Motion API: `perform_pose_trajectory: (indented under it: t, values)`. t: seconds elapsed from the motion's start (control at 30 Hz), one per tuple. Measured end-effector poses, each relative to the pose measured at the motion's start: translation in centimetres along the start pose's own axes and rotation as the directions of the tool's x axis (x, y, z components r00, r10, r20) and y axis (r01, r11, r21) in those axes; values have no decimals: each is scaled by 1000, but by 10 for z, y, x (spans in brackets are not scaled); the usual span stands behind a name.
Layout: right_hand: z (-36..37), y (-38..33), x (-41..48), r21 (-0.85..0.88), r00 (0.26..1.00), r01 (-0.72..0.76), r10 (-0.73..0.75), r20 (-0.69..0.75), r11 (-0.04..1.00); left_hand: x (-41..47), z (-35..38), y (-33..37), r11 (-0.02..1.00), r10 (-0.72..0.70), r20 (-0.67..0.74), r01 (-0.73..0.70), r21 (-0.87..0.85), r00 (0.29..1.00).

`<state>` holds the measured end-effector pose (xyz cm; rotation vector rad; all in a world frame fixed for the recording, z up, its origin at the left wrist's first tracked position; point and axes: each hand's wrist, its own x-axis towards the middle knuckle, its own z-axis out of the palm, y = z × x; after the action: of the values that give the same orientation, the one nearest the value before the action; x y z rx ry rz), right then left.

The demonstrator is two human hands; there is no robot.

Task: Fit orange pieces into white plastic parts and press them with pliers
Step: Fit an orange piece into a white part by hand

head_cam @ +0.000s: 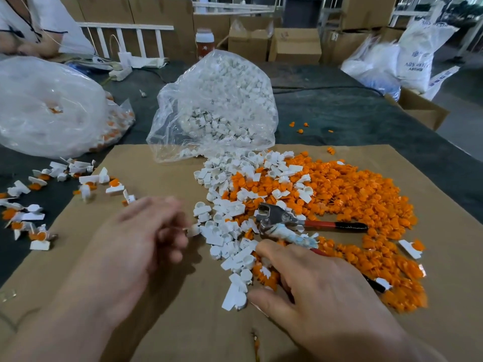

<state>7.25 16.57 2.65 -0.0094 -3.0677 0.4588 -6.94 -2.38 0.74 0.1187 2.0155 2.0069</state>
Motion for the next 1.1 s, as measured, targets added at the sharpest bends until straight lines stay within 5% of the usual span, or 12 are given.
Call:
perform_pose_trajectory:
  t: [0.07,0.13,0.33,0.63,0.87,1.1]
  values:
    - [0,1,0,-14,1000,-7,8,17,1000,-18,8,5,877,145,90,-170,449,985]
    - [0,1,0,-28,999,-2,3,43,1000,-33,12,10,632,147,257,-291,719,955]
    - [2,1,2,-50,998,2,1,60,999,-37,20,6,345,82,403,-405,847,912]
    - [6,4,3,-4,1000,-5,5,-9,1000,-43,26,0,443,108,542,-528,724,833]
    - [5,5,1,129,996,-22,33,-84,991,-43,27,-6,341,159,578,-594,728,800]
    - [4,7,1,454,977,-73,155,-146,888,-41,28,-2,655,198,405,-428,623,893]
